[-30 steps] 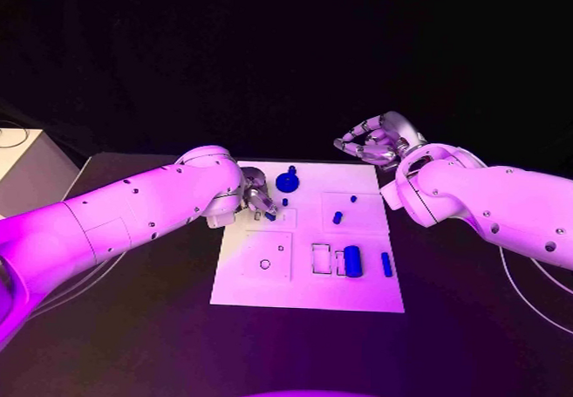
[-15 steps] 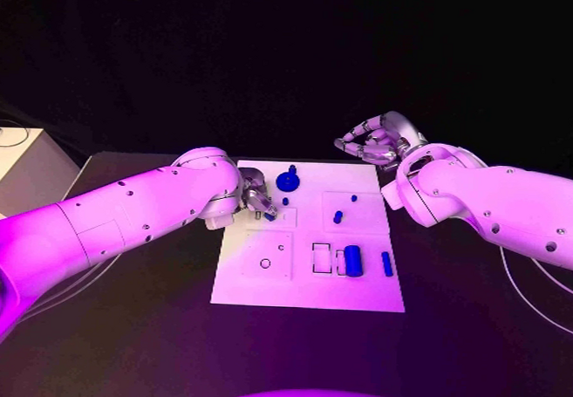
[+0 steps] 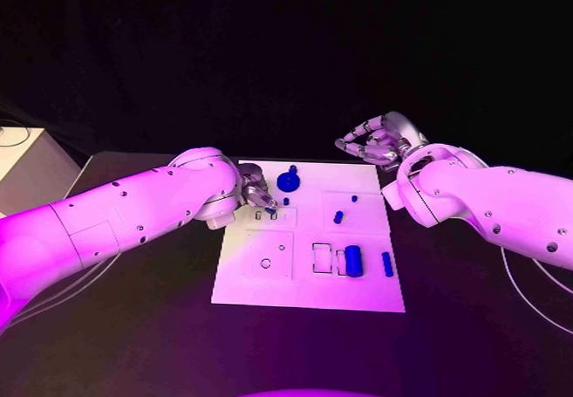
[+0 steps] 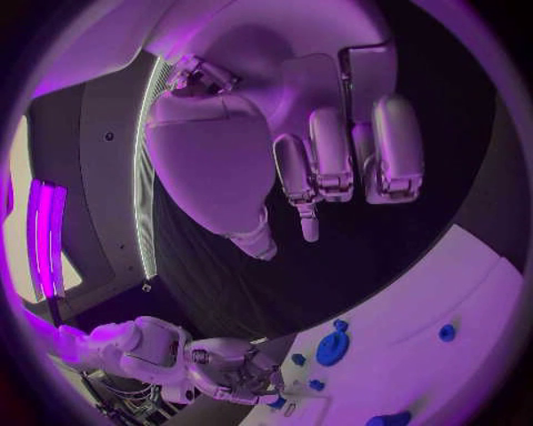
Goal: Assemble the parts on the task board
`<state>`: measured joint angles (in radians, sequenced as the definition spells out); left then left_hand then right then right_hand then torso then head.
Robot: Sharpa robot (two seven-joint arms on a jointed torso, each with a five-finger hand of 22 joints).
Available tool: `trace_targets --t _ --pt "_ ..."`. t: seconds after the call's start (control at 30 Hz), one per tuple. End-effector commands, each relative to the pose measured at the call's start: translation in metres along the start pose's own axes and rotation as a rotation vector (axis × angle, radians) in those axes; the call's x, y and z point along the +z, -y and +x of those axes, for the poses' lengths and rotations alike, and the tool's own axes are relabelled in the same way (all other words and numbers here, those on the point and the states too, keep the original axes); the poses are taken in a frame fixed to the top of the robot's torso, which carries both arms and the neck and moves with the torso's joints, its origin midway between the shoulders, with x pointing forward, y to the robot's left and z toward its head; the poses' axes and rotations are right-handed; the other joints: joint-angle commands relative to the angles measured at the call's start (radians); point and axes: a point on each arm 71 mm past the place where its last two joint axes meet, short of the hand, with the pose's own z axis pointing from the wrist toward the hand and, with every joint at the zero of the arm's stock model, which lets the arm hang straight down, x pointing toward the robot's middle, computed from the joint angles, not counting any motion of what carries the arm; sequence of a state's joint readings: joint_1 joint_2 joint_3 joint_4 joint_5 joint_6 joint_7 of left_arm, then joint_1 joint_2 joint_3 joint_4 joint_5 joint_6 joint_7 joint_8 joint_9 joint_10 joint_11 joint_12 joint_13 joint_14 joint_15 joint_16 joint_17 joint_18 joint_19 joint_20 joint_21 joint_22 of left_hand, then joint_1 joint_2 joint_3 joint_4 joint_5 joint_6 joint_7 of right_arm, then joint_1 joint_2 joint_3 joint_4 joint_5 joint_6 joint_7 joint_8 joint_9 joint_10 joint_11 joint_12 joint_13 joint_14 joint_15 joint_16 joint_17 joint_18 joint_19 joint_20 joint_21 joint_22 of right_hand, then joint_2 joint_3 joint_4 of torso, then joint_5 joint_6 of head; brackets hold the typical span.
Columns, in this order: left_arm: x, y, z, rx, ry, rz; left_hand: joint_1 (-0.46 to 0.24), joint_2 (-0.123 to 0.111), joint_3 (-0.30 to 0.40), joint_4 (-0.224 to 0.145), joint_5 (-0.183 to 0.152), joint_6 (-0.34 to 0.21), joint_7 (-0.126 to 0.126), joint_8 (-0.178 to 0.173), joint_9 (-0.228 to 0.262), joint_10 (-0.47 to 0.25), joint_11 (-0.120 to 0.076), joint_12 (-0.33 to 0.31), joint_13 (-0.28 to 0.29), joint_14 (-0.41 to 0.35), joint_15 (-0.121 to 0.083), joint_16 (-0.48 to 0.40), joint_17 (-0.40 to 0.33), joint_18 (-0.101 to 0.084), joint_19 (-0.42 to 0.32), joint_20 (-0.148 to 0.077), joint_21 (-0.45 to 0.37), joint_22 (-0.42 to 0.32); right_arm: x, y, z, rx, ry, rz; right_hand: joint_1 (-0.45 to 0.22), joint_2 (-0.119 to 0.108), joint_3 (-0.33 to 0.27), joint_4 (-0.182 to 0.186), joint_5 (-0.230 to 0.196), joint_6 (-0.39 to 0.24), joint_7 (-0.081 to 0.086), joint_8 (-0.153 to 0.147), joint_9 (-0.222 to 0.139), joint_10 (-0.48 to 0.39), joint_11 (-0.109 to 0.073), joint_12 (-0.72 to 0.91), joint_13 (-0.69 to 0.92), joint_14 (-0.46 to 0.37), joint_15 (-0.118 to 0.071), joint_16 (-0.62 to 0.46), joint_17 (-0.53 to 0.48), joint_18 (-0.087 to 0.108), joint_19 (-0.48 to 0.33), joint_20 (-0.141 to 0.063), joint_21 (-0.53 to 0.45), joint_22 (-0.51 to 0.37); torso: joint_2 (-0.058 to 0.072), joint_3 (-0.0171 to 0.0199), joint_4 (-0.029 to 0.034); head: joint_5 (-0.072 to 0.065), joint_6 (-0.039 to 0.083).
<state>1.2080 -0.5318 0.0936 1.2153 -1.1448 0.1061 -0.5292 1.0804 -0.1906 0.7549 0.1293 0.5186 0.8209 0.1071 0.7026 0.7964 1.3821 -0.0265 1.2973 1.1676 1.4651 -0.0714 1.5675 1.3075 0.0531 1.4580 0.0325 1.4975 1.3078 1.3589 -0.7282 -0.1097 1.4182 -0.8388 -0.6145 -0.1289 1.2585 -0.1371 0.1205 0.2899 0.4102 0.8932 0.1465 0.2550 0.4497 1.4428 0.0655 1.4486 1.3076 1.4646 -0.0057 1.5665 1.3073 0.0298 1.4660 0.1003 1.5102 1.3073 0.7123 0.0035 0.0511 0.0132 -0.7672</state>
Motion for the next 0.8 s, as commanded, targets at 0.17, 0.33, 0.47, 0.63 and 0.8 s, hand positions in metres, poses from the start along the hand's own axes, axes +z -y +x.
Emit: trace_targets --t 0.17,0.33,0.47,0.63,0.8 --pt "0.000 0.003 -0.001 -0.039 0.033 0.015 0.002 0.009 0.130 -0.135 0.002 0.065 -0.059 0.005 0.165 0.010 0.000 0.003 0.001 0.106 -0.008 0.003 0.263 -0.015 0.009 -0.001 0.006 0.102 0.000 -0.001 0.001 -0.009 -0.013 -0.011 -0.005 0.001 0.003 0.001 0.005 -0.008 0.001 0.002 0.001 -0.006 0.001 -0.005 0.115 0.106 -0.001 0.004 0.263 -0.014 0.077 -0.005 -0.004 0.219 0.001 0.0010 -0.0006 0.001 0.000" --pt "0.001 0.004 0.001 -0.034 0.020 0.013 0.002 0.009 0.130 -0.135 0.002 0.065 -0.059 0.005 0.165 0.010 0.000 0.003 0.001 0.106 -0.008 0.003 0.263 -0.015 0.009 -0.001 0.006 0.102 0.000 0.000 0.001 -0.009 -0.013 -0.010 -0.005 0.001 0.003 0.001 0.005 -0.008 0.001 0.002 0.001 -0.006 0.001 -0.005 0.115 0.106 -0.001 0.004 0.263 -0.014 0.077 -0.005 -0.004 0.219 0.001 0.0011 -0.0005 0.001 -0.003" --pt "0.002 0.003 0.003 -0.031 0.011 0.011 0.002 0.009 0.130 -0.135 0.002 0.065 -0.059 0.004 0.165 0.010 0.000 0.003 0.001 0.106 -0.008 0.003 0.263 -0.015 0.009 -0.001 0.006 0.102 0.000 0.000 0.001 -0.009 -0.013 -0.010 -0.005 0.001 0.003 0.001 0.005 -0.008 0.001 0.002 0.001 -0.006 0.001 -0.005 0.115 0.106 -0.001 0.004 0.263 -0.014 0.077 -0.005 -0.004 0.219 0.001 0.0013 -0.0003 0.001 -0.006" --pt "0.003 0.003 0.005 -0.025 0.008 0.008 0.002 0.009 0.130 -0.135 0.002 0.065 -0.059 0.004 0.165 0.010 0.000 0.003 0.001 0.106 -0.008 0.003 0.263 -0.015 0.009 -0.001 0.006 0.102 0.000 0.000 0.001 -0.009 -0.014 -0.009 -0.005 0.001 0.003 0.001 0.005 -0.008 0.001 0.002 0.001 -0.006 0.001 -0.005 0.115 0.106 -0.001 0.004 0.263 -0.014 0.077 -0.005 -0.004 0.219 0.001 0.0011 -0.0010 0.003 -0.008" --pt "0.005 0.003 0.009 -0.020 0.003 0.007 0.002 0.009 0.130 -0.135 0.002 0.065 -0.059 0.004 0.165 0.010 0.000 0.003 0.001 0.106 -0.008 0.003 0.263 -0.015 0.009 -0.001 0.006 0.102 0.000 0.000 0.002 -0.009 -0.015 -0.009 -0.005 0.001 0.003 0.001 0.005 -0.008 0.001 0.002 0.001 -0.006 0.001 -0.005 0.115 0.106 -0.001 0.004 0.263 -0.014 0.077 -0.005 -0.004 0.219 0.001 0.0009 -0.0013 0.003 -0.009"
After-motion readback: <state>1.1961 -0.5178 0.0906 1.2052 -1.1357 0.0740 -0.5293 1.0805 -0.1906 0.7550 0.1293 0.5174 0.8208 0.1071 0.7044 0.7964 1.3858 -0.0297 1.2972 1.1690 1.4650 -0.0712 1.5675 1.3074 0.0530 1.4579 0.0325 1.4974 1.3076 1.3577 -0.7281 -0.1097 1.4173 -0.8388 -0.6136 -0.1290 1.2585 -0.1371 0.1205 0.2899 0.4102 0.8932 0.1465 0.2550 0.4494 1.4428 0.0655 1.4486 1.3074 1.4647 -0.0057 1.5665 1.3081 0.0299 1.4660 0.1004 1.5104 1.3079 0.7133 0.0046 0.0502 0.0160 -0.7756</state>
